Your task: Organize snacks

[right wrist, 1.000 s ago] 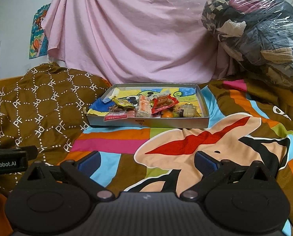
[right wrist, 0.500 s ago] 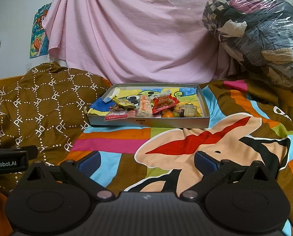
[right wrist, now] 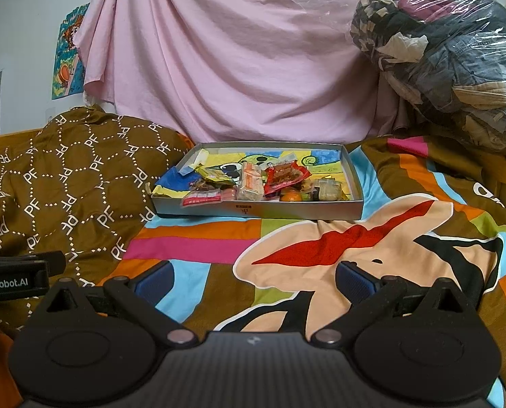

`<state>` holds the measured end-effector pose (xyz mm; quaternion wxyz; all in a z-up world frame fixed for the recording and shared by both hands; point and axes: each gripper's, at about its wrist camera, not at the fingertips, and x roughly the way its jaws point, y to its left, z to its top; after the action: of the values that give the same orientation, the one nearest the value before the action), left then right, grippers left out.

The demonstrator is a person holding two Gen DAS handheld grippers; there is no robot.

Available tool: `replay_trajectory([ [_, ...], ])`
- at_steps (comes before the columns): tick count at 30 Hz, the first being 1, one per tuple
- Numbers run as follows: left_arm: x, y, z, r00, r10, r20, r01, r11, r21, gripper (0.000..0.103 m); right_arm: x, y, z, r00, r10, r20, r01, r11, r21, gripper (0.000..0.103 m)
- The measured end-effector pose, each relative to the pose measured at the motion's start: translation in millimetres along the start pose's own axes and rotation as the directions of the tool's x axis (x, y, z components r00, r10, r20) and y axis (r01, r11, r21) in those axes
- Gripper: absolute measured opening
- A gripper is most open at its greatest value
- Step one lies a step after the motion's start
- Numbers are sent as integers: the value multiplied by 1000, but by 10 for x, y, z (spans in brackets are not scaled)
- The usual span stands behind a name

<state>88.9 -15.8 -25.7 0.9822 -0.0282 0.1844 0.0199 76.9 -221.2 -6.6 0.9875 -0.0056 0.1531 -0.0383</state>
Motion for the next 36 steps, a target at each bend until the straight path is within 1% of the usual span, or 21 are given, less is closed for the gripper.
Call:
replay_trajectory([
  [36, -6, -1, 0, 1000, 1, 0, -1, 1000, -3, 102, 8, 13, -32, 1000, 4, -6, -4, 1000, -2, 103],
])
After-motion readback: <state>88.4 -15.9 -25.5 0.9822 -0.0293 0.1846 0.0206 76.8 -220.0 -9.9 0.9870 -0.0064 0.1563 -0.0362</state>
